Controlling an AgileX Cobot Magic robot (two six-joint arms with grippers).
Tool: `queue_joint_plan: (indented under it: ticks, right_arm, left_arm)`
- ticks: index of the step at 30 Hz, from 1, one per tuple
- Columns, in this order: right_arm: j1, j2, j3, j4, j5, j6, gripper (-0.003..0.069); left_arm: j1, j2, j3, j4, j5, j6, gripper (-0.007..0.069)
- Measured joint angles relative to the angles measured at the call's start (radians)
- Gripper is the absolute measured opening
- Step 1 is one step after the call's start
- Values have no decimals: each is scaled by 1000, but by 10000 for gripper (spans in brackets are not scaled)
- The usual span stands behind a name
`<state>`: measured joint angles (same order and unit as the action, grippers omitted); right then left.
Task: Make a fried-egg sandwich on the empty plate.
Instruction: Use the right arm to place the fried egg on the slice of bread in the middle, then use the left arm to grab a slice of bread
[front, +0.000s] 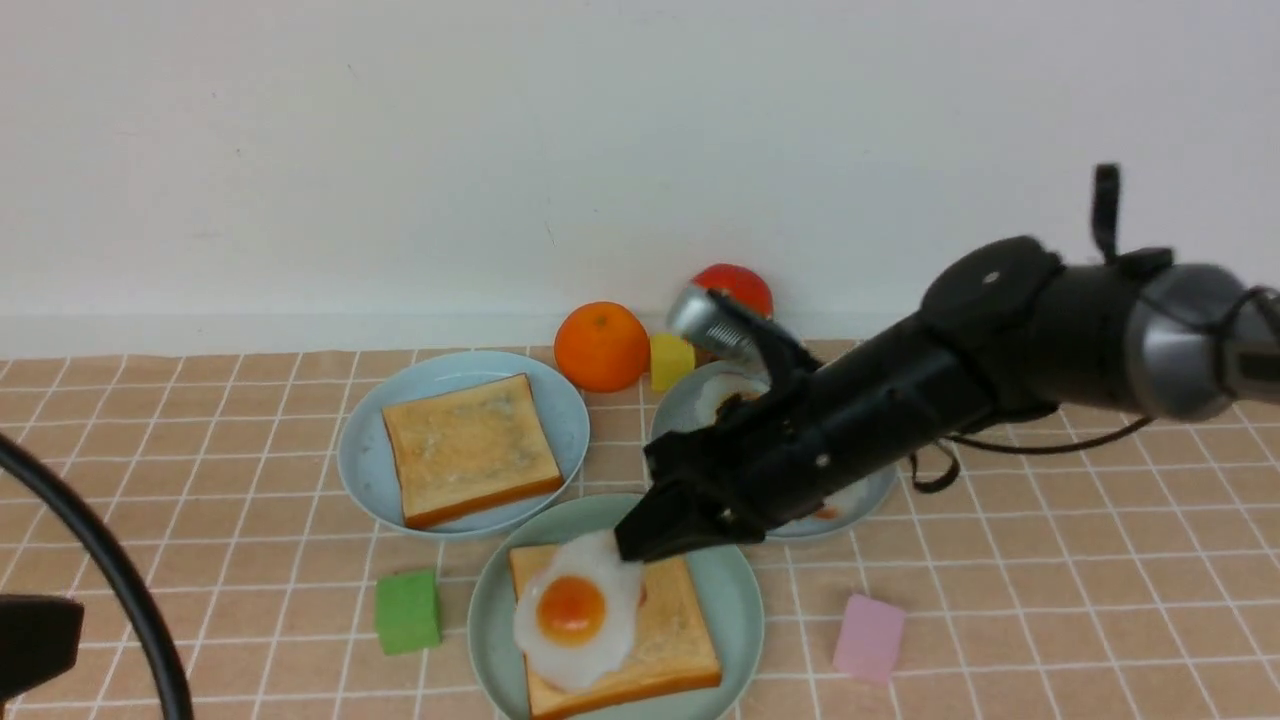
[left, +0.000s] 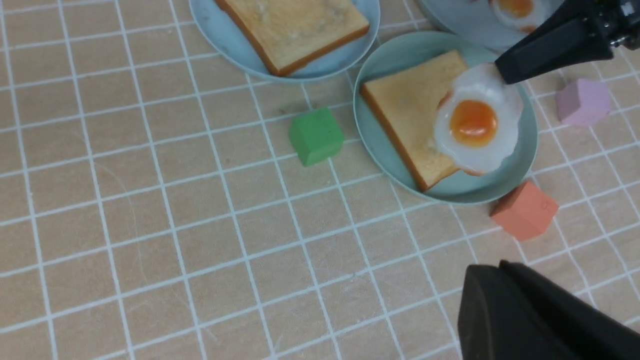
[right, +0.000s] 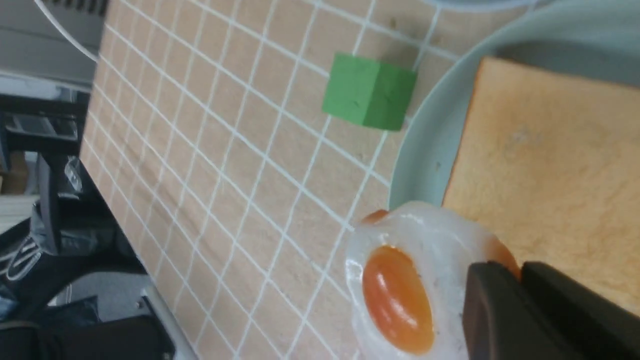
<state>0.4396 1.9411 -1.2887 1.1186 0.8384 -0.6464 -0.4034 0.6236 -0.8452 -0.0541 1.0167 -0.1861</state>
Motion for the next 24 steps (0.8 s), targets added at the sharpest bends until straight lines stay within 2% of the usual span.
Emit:
queue_joint_plan:
  ticks: [9,14,16,17,19,24]
  right_arm:
    - [1,54,0,0,-150,-20,54]
    - [1,56,0,-1,-169,-24,126]
    - [1,56,0,-7,-169,-25,169]
    - [1,55,0,-17,-171,-26,241]
    - [1,44,0,-46,-171,-28,338]
    - [1,-37,0,-180,-156,-28,518]
  left_arm:
    - [0,0,0,-4,10,-1,26]
    - [0,0,0,-11,26,-1,31]
    - [0,0,0,-11,30,-3,34]
    - [0,0,0,-11,31,-3,36]
    - [0,0,0,-11,31,-3,38]
    - [0,0,11,-8,-4,-3,40]
